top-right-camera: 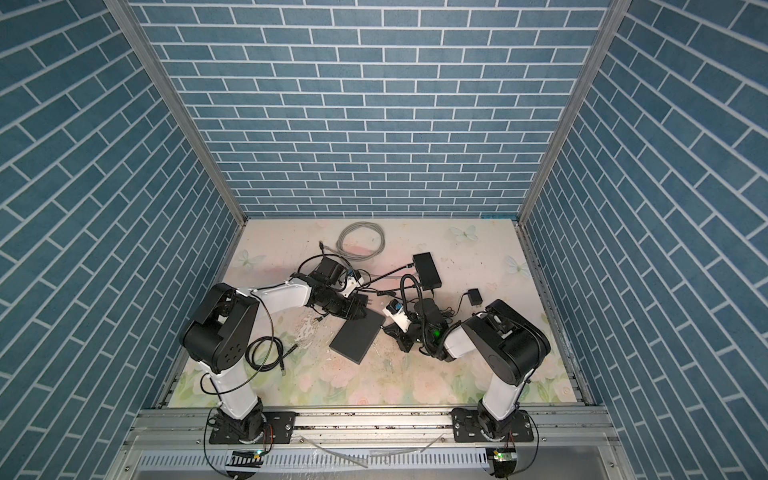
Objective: Insert the plug into the switch port
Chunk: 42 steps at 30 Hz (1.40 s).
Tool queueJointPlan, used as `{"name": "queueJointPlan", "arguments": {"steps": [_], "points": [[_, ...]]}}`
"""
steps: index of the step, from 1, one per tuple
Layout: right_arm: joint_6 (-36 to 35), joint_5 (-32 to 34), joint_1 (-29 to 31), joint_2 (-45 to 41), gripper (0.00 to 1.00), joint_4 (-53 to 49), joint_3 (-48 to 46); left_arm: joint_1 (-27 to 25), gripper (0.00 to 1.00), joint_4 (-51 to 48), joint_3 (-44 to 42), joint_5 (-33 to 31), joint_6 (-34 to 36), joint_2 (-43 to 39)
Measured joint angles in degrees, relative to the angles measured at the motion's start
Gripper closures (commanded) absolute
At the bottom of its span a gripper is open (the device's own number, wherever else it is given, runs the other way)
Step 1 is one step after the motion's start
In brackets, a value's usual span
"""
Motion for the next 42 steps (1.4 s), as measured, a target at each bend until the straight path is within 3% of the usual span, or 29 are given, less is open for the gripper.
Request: {"name": "queueJointPlan", "arguments": {"steps": [16,22,28,42], "points": [[-3.06,-1.05,-0.35,-0.02,1.0,-5.64,3.1,-0.2,0.52,-3.21,4.98,-0.17,8.37,3.06],[-3.52,-1.7,-0.72,-0.02,1.0,-8.11,4.37,0.13,0.62,-3.13,6.01,-0.48,10.27,3.45],[-3.5,-1.84,-0.81,-0.02,1.0,-9.03,4.9,0.39,0.68,-1.25,5.66,-0.02,10.56,3.61],[-0.28,-1.88,-1.18,0.15,1.0,-8.39,4.96,0.39,0.7,2.19,4.76,0.22,8.52,3.8]]}}
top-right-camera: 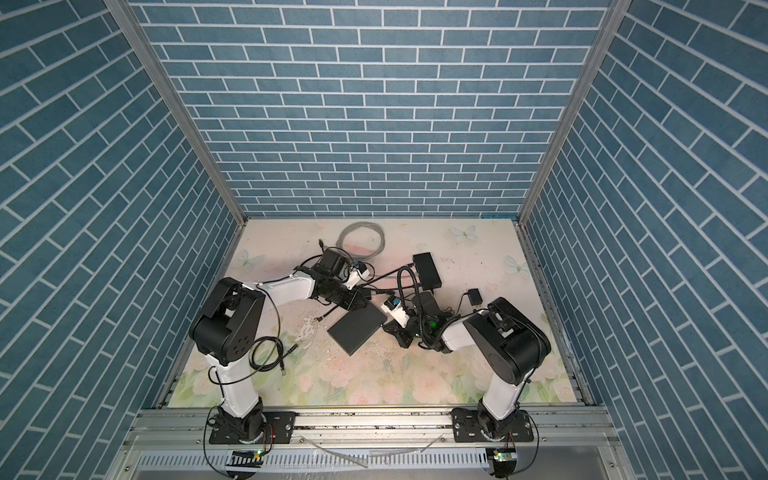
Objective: Insert the plug into the switch port
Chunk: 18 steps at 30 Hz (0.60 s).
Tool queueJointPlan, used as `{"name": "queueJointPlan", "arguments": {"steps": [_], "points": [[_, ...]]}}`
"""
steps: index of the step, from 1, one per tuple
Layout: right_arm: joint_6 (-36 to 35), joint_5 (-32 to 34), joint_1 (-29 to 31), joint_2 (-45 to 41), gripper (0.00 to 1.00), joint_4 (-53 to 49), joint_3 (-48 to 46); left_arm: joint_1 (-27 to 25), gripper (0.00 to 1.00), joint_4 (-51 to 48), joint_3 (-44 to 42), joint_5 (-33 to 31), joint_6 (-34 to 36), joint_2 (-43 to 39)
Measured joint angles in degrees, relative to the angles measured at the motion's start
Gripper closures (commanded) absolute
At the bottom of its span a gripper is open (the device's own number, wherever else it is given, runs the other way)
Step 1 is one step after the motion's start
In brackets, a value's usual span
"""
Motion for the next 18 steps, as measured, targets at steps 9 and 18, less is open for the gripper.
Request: {"name": "queueJointPlan", "arguments": {"steps": [9,18], "points": [[3.61,-0.59,-0.17,1.6,1.0,3.19,0.02,0.0,0.73,3.98,-1.81,-0.79,-1.57,-0.59],[8.31,-0.74,-0.13,3.26,1.0,5.68,0.68,0.0,0.74,9.14,-4.5,-2.49,-4.68,-1.33]]}}
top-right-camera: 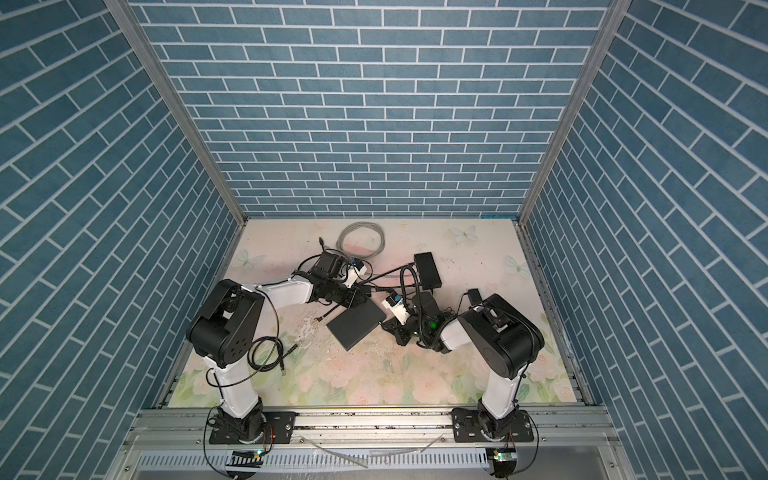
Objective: Insert the plug into the switch port
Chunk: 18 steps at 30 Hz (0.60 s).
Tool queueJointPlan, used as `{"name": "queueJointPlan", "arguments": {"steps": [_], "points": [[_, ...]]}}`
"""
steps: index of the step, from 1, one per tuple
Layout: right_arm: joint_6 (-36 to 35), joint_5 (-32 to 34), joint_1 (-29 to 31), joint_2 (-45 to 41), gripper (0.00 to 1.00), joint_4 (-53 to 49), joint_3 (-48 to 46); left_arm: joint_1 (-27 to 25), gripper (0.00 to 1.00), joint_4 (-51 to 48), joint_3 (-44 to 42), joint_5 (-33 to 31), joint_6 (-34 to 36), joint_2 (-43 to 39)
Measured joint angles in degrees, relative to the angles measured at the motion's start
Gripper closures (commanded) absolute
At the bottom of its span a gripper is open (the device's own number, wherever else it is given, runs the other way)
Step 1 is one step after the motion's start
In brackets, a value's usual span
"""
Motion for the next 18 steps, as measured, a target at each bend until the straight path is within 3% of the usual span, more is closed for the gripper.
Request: {"name": "queueJointPlan", "arguments": {"steps": [7,18], "points": [[4.11,1.6,1.09,0.96,1.0,-0.26,1.75,0.0,0.72,4.83,-2.71,-3.04,-3.74,-1.01],[6.51,11.19,3.72,2.54,1.0,4.66,2.03,0.11,0.68,8.46,-7.61,-8.09,-10.1,-4.44]]}}
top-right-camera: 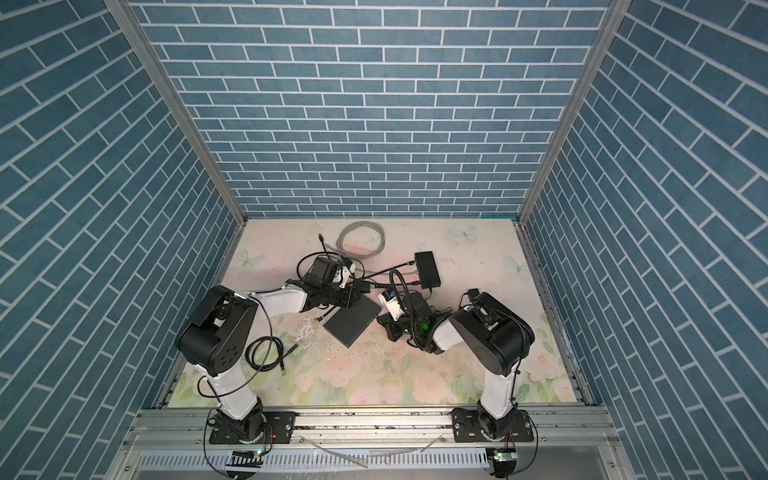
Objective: Insert the plug into the switch port
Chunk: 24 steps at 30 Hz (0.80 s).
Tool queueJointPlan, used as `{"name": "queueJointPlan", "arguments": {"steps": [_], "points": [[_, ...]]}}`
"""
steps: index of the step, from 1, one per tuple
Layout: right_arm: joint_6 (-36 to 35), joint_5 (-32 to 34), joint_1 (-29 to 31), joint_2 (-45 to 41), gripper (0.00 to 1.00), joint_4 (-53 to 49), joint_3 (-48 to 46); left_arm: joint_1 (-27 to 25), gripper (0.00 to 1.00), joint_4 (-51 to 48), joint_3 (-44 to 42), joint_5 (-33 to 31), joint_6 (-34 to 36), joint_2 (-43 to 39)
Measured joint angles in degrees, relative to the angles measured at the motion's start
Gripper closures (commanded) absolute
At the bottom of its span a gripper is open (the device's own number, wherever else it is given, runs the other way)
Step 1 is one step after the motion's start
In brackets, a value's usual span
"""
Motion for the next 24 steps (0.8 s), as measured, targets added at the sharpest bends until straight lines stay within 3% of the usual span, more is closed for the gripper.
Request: {"name": "queueJointPlan", "arguments": {"steps": [12,24], "points": [[-3.52,-1.2,-0.48,0.07,1.0,-0.44,0.24,0.0,0.71,-0.83,0.66,0.59,-0.11,0.57],[-4.68,-6.43,-1.95,0.76,1.0,-6.32,4.04,0.0,0.73,-0.57,1.55,-0.33,0.42,1.2]]}}
